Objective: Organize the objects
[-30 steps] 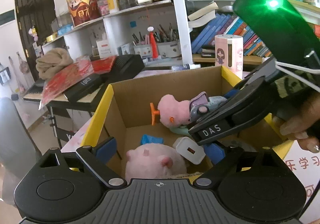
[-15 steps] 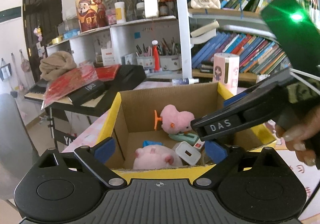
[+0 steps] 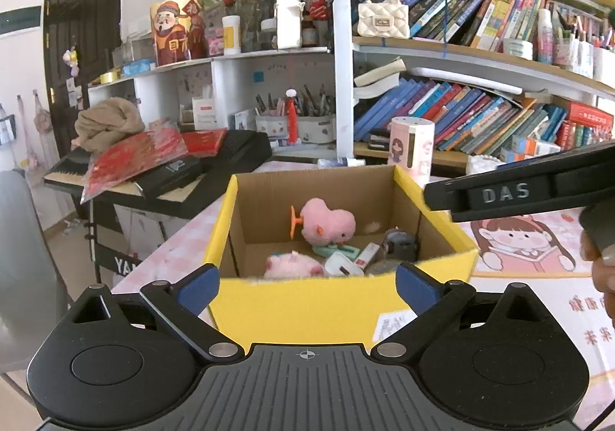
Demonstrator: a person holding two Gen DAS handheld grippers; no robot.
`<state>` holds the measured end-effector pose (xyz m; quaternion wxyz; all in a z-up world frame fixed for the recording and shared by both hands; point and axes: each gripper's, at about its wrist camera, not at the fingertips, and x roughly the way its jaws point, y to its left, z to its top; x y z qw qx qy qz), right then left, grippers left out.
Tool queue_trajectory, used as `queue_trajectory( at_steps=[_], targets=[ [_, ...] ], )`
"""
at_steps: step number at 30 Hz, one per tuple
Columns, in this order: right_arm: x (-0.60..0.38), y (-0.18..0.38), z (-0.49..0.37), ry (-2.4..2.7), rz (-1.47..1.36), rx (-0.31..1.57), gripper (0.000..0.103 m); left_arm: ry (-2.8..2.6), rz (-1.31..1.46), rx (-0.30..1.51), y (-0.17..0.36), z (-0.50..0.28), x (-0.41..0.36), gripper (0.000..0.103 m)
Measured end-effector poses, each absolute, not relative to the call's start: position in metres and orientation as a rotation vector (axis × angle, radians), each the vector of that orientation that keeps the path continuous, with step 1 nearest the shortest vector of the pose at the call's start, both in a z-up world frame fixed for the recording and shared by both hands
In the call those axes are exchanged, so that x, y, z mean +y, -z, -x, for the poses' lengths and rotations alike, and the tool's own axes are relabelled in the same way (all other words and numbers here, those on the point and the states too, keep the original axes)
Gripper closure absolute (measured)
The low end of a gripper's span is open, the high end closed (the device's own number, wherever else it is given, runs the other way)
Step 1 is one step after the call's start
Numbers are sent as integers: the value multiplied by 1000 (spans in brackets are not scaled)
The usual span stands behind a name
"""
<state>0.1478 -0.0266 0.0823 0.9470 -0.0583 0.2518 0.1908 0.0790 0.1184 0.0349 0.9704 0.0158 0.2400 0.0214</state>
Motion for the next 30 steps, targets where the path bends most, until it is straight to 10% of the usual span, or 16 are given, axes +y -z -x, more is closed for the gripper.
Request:
queue_trajectory(
  at_steps=[30],
  targets=[
    [-87,-23,26,84,69,588,0,82,-47,604,-12,1,78,1]
  ],
)
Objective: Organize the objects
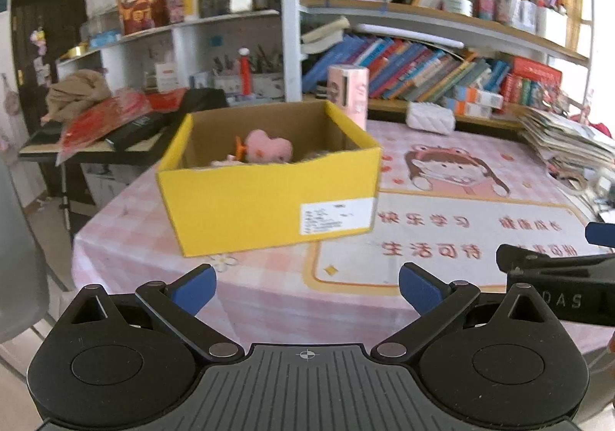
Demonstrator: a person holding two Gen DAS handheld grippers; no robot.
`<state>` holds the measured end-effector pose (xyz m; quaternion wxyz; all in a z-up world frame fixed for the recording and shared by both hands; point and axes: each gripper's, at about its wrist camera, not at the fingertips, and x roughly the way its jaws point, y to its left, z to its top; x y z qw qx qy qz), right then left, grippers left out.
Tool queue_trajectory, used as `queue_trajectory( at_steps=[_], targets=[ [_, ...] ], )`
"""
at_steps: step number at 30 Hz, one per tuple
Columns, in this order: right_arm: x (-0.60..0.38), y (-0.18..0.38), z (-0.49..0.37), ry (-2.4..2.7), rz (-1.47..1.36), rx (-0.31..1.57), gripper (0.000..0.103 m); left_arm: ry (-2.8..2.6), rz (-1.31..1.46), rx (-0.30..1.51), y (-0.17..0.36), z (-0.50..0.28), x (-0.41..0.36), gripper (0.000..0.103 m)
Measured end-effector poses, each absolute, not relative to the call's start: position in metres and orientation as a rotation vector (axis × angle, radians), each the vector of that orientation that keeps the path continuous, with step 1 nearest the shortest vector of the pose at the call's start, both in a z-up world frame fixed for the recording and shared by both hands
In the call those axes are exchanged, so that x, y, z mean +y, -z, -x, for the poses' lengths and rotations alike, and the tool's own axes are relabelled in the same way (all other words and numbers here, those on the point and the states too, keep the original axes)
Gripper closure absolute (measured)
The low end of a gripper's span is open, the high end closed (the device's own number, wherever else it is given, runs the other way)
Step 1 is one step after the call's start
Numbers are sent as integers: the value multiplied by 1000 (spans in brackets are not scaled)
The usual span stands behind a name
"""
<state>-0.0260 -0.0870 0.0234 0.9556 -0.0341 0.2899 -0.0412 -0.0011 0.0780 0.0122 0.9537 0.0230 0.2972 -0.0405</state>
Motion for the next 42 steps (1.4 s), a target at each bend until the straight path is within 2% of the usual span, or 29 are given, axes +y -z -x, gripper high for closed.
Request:
queue_trajectory(
  at_steps=[21,42],
  targets=[
    [-145,-13,50,259,-4,679,0,196,-121,644,-4,-3,15,1],
    [-155,-6,37,295,-14,746,0,95,-117,728,6,-11,-1,1]
  ],
)
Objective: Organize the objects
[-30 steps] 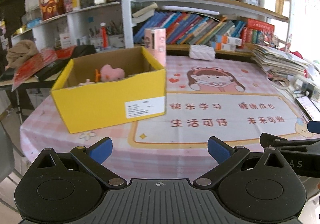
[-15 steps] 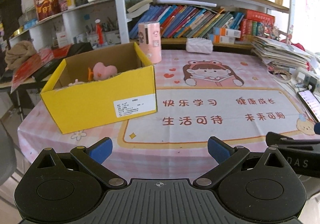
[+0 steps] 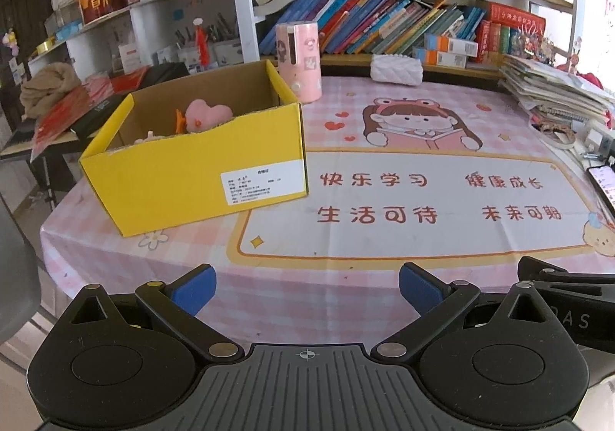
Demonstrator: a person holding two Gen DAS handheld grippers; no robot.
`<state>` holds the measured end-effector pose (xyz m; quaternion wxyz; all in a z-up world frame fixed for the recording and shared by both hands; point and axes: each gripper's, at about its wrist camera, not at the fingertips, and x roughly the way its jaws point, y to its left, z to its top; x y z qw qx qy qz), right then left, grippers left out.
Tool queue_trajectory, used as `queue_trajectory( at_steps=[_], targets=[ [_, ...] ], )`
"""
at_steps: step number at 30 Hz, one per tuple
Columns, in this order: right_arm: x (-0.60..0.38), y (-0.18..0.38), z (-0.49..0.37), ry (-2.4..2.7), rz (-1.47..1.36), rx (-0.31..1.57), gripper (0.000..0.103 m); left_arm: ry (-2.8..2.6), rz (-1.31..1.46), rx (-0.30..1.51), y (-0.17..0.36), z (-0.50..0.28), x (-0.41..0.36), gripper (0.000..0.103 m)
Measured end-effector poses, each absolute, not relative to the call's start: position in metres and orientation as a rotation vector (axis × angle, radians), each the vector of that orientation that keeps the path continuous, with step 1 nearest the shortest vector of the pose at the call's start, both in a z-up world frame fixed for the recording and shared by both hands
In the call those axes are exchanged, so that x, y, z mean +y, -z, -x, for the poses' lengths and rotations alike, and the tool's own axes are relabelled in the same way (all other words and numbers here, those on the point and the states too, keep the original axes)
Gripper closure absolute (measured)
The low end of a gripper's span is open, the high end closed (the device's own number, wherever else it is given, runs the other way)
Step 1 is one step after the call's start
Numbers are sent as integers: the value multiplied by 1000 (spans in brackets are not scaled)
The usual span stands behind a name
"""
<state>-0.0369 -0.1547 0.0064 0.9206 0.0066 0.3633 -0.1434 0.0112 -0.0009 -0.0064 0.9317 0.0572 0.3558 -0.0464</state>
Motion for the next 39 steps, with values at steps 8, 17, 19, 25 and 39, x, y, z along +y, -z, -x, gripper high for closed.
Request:
queue_trajectory(
  at_steps=[8,17,19,25,39],
  targets=[
    [-151,-4,36,309,-7,761,0,79,-120,740,9,-11,2,1],
    [-149,-4,35,310,-5,761,0,57,-123,748,9,-12,4,1],
    [-148,-4,34,311,-3,762,0,55,-125,751,10,-14,4,1],
    [-148,-4,34,320,7,761,0,52,-119,759,10,-16,5,1],
    [-148,-4,32,336,20,763,0,54,-116,773,11,-19,4,1]
  ],
)
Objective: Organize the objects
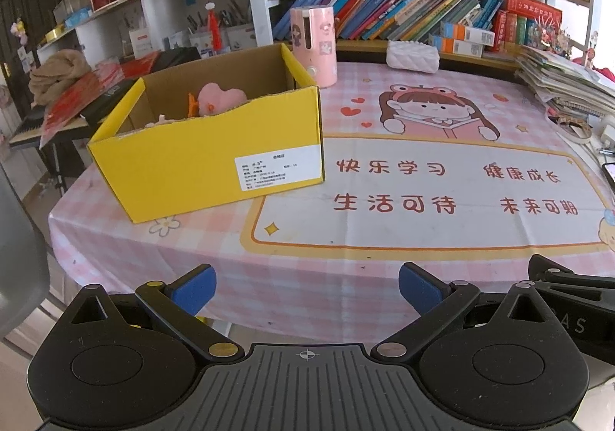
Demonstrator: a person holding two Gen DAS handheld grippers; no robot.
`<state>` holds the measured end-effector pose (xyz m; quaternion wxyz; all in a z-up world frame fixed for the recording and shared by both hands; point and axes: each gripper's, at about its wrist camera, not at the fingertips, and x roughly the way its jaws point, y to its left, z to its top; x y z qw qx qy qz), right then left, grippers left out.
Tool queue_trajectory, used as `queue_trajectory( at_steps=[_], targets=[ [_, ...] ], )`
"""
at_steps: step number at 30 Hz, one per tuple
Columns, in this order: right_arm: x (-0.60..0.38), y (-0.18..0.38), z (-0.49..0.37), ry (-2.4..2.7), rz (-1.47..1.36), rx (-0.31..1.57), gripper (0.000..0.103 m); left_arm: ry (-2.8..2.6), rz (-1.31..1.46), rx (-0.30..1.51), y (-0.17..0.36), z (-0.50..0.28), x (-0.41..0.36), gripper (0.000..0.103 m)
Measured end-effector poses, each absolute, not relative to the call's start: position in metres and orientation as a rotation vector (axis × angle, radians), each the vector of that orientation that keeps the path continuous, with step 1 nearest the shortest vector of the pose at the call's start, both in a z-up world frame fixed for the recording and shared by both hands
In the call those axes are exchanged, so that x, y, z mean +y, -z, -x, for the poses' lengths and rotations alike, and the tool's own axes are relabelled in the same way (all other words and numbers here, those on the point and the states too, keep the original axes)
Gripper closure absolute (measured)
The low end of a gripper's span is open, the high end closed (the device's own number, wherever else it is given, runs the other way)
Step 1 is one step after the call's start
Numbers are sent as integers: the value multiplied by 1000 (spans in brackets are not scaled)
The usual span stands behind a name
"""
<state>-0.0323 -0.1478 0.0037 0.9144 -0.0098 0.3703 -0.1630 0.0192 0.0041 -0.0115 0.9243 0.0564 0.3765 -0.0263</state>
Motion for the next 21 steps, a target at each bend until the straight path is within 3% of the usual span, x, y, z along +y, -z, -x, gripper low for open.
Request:
queue_trajectory(
  at_steps=[21],
  targets=[
    [-144,-4,30,336,36,768,0,49,-92,790,14,-24,12,1]
  ],
)
